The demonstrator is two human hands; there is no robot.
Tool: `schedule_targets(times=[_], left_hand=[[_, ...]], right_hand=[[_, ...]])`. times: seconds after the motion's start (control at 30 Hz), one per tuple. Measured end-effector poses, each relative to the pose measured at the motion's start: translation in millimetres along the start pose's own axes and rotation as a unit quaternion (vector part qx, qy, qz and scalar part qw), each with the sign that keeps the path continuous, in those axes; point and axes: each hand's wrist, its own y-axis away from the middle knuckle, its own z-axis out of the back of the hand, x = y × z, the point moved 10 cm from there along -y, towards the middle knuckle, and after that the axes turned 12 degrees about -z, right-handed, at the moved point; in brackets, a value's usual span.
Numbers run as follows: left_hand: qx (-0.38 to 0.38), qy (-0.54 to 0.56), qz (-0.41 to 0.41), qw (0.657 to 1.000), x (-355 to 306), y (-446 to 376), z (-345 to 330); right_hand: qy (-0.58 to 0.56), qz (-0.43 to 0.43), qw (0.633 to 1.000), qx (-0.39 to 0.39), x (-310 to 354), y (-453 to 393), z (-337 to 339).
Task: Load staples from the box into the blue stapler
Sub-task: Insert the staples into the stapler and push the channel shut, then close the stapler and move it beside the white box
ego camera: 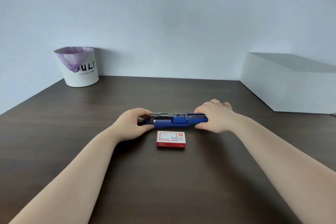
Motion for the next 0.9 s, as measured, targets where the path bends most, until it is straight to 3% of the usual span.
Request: schedule_targets(times=[0.2, 0.33, 0.5, 0.6, 0.7, 0.77, 0.9], left_hand=[[0.014, -0.002, 0.014, 1.0, 4.5, -0.9, -1.7], [0.016, 0.005, 0.016, 1.0, 5.4, -2.1, -1.8], [0.012, 0.013, 0.015, 1.0, 3.6, -2.0, -0.9], [0.008, 0.013, 0.019, 1.0, 4.6, -0.9, 0.4], [0.002, 0.012, 0.025, 1.0, 7.2, -0.6, 0.0], [0.003, 0.016, 0.025, 1.0, 9.4, -1.3, -1.1], [0.006, 0.031, 0.022, 0.999, 14.2, -3.3, -2.4]], right_hand=[[-0.086, -0.015, 0.995, 0.039, -16.7, -1.7, 5.8], [-0.11, 0.007, 0.993, -0.04, -7.7, 1.4, 48.4], [-0.181, 0.12, 0.967, -0.132, 48.9, 15.1, 90.9], [-0.221, 0.152, 0.957, -0.115, 80.1, 15.3, 84.5], [-0.26, 0.143, 0.954, -0.049, 94.2, 8.8, 59.0], [-0.229, 0.132, 0.964, -0.013, 95.8, 5.1, 38.1], [-0.166, 0.118, 0.979, -0.029, 84.0, 2.0, 20.9]])
